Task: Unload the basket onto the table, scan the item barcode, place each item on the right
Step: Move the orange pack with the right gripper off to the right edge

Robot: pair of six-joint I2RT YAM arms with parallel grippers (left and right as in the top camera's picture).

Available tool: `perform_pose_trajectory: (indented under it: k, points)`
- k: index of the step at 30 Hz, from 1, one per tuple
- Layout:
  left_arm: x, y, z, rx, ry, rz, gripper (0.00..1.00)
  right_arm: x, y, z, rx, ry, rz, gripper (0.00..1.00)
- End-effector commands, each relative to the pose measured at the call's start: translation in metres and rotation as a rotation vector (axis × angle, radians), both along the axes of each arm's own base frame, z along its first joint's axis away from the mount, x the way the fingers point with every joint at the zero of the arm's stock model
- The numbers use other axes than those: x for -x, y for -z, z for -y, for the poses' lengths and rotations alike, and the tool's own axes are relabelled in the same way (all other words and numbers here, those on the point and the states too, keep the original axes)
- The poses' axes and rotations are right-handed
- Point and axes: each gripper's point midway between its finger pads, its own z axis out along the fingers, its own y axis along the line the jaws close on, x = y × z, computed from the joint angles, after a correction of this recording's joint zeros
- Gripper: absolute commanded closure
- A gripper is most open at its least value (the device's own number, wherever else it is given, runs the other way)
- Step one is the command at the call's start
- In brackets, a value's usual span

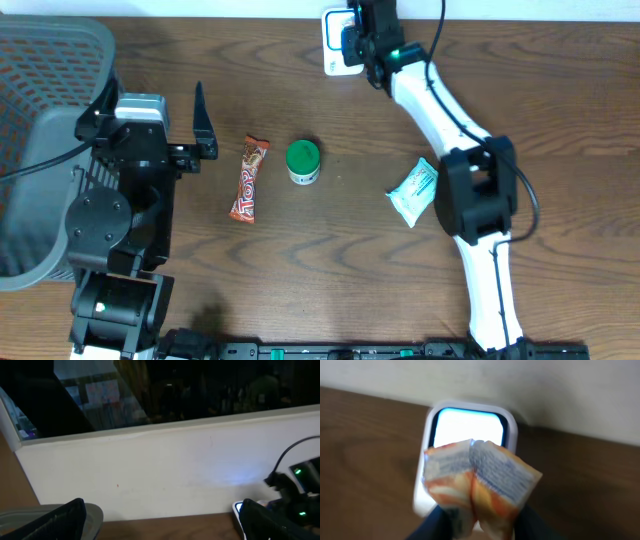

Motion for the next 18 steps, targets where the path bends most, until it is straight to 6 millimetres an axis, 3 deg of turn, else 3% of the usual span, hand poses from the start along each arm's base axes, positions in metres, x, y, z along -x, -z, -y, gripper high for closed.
perform_pose_trajectory:
  k: [1,4,9,12,18]
  points:
    - [0.010,-0.013,-0.004,-0.006,-0.013,0.043,0.02,0.024,-0.089,0.026,0.029,0.063,0.070,0.78]
    - [0.020,-0.021,-0.005,-0.001,-0.013,0.073,0.02,0.052,-0.102,0.072,0.162,0.182,0.001,0.78]
    - [0.038,-0.035,-0.009,0.011,-0.014,0.128,0.02,0.106,-0.115,0.166,0.438,0.399,-0.140,0.76]
    - [0.048,-0.042,-0.011,0.019,-0.013,0.156,0.02,0.135,-0.108,0.220,0.564,0.487,-0.272,0.75]
    - [0.071,-0.054,-0.015,0.030,-0.013,0.208,0.02,0.176,-0.086,0.304,0.618,0.608,-0.499,0.71]
